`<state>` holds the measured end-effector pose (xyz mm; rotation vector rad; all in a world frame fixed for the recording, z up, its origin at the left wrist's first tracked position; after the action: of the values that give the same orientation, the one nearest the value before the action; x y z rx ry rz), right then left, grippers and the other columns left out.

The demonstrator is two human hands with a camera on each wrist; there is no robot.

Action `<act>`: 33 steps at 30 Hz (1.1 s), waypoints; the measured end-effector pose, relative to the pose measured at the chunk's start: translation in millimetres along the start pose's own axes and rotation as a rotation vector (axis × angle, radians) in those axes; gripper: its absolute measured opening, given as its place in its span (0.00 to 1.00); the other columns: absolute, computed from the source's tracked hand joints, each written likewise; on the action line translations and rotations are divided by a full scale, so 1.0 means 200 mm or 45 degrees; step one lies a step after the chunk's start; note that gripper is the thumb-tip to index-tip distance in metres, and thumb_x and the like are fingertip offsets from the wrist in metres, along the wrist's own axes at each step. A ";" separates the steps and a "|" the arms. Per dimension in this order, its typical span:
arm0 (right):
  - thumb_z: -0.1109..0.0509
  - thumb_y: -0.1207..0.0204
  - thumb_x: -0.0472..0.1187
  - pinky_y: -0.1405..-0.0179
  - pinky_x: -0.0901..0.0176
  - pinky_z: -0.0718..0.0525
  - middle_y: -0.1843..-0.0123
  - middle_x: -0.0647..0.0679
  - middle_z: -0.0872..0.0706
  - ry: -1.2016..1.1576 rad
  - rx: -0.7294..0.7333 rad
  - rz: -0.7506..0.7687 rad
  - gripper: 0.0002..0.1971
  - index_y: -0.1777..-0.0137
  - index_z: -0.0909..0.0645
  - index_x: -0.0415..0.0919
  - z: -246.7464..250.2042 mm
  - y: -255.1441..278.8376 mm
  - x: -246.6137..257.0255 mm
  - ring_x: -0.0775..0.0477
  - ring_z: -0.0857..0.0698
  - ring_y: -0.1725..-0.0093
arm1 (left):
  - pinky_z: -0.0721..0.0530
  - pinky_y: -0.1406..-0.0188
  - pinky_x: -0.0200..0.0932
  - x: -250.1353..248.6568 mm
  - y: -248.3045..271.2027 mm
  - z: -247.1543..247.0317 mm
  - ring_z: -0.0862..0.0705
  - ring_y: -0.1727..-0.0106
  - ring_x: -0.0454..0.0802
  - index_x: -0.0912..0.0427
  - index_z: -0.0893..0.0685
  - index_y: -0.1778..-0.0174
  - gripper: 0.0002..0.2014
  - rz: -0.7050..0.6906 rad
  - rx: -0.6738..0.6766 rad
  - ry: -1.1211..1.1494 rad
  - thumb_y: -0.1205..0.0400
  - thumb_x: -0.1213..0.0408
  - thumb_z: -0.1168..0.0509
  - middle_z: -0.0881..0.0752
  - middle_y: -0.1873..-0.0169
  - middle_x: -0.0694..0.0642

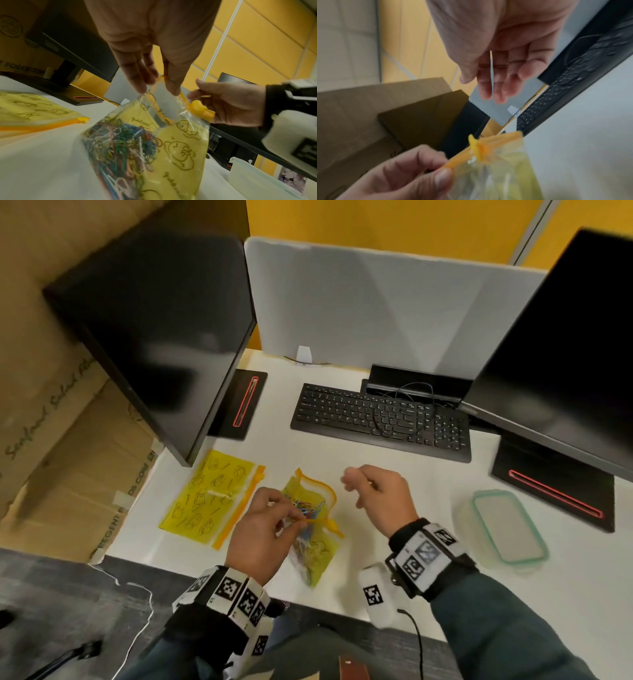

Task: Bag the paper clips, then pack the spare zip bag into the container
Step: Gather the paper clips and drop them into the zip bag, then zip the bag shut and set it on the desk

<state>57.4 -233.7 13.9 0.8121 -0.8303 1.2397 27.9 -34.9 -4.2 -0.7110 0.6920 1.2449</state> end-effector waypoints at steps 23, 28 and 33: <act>0.35 0.28 0.32 0.66 0.74 0.23 0.78 0.70 0.18 0.150 0.070 0.028 0.11 0.68 0.17 0.47 0.22 0.11 -0.22 0.62 0.20 0.72 | 0.40 0.56 0.43 -0.44 -0.29 -0.47 0.18 0.62 0.38 0.40 0.21 0.67 0.10 -0.611 0.418 -0.899 0.31 0.42 0.44 0.17 0.73 0.34; 0.33 0.29 0.35 0.60 0.57 0.17 0.78 0.56 0.20 0.167 0.015 -0.018 0.19 0.77 0.26 0.57 0.25 0.10 -0.25 0.46 0.15 0.66 | 0.46 0.44 0.48 -0.49 -0.31 -0.49 0.26 0.43 0.47 0.47 0.21 0.50 0.13 -0.581 0.503 -0.838 0.22 0.49 0.47 0.14 0.52 0.44; 0.33 0.27 0.34 0.61 0.57 0.17 0.74 0.52 0.20 0.201 -0.033 -0.106 0.20 0.76 0.26 0.56 0.31 0.06 -0.32 0.42 0.13 0.64 | 0.47 0.40 0.49 -0.43 -0.39 -0.42 0.28 0.39 0.48 0.46 0.20 0.48 0.13 -0.524 0.520 -0.887 0.22 0.49 0.46 0.14 0.48 0.44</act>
<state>32.6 -314.7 -11.8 0.7116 -0.6772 1.2006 80.9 -166.0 21.2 -0.0464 0.1870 0.8448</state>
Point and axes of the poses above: each hand's wrist, its own y-axis away from the middle knuckle, its own z-axis out of the back of the hand, x = y × z, the point moved 6 cm from there along -y, towards the middle knuckle
